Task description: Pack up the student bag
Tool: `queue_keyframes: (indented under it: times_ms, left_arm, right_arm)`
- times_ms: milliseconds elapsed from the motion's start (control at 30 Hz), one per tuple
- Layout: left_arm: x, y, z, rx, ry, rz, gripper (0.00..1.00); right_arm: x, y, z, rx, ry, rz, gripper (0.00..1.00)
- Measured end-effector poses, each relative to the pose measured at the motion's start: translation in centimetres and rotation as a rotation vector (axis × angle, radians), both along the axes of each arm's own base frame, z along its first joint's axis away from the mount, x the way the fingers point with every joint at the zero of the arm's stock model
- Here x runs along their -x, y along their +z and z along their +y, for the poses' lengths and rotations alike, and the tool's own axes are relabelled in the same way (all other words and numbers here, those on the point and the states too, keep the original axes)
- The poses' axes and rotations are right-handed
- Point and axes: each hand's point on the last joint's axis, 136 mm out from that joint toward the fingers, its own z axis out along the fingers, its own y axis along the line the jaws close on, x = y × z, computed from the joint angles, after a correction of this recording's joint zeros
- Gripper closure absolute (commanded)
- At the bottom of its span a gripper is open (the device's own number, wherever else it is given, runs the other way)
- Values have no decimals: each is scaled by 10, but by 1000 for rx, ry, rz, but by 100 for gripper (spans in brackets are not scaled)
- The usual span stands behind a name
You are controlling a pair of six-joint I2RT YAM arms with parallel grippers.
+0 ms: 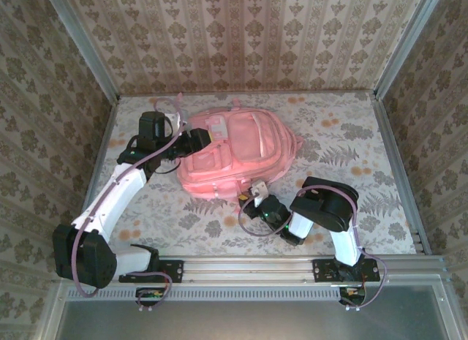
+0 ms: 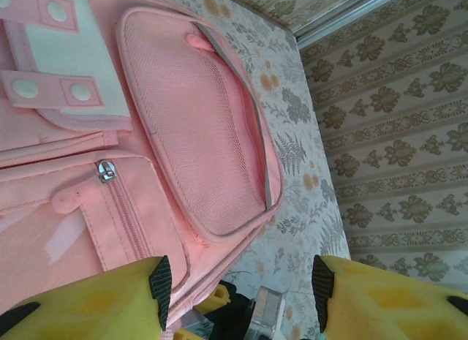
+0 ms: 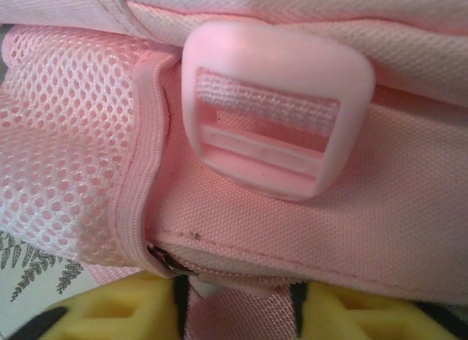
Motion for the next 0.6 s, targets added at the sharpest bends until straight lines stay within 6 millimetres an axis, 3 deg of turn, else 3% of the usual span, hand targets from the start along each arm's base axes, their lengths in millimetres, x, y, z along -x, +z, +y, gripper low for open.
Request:
queue_keyframes:
  times_ms: [333, 600]
  left_arm:
    - [1, 0, -1, 7, -8, -3, 44]
    - [-1, -14, 9, -48, 49, 37, 43]
  right_arm:
    - [7, -4, 10, 26, 85, 1, 86]
    - [17, 3, 2, 96, 127, -29, 98]
